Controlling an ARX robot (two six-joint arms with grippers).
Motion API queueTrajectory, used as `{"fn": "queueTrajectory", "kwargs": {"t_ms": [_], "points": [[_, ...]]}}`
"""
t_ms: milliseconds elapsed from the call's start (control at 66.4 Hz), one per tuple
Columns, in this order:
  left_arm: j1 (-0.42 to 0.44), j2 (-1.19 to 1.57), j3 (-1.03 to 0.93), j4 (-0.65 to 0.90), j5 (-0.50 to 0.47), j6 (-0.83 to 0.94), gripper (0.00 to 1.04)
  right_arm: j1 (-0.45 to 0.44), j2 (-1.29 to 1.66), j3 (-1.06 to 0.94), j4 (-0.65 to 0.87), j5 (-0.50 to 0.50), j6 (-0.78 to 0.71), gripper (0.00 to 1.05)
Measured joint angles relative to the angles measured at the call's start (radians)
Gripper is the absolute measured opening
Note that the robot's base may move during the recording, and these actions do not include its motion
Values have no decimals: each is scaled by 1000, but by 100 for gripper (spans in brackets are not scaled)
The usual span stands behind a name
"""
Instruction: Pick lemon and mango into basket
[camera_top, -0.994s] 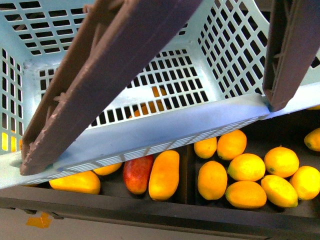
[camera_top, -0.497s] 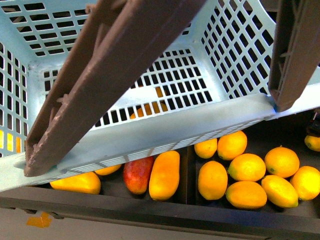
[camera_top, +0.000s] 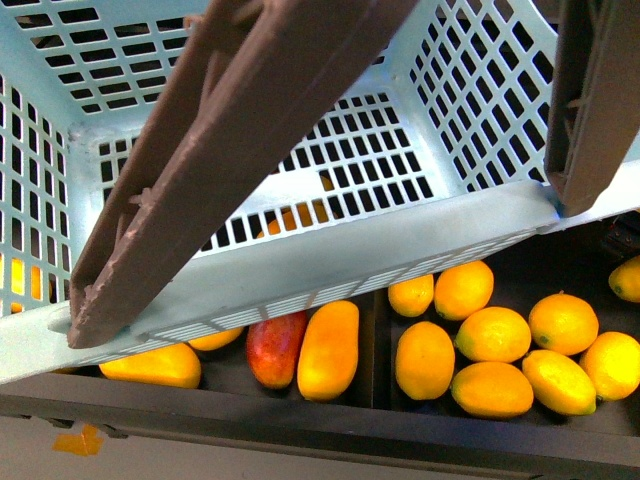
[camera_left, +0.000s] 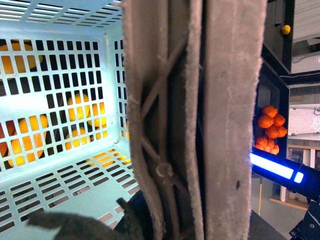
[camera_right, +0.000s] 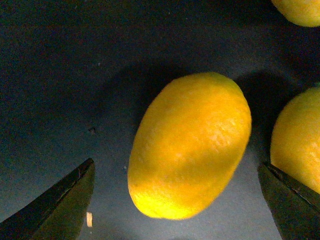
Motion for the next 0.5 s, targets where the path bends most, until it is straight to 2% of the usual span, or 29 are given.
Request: {"fn": "queueTrajectory", "kwargs": {"t_ms": [166, 377, 452, 497], "points": [[0, 0, 0, 0, 0, 0, 15, 5, 64, 92, -54, 20, 43, 95], [0, 0, 0, 0, -2, 0, 15, 5, 86, 101, -40, 17, 60, 68], [0, 0, 0, 0, -1, 0, 15, 3, 66, 68, 0, -10, 55, 57], [0, 0, 0, 0, 1, 0, 15, 1, 49, 44, 21, -18, 50, 53]]}}
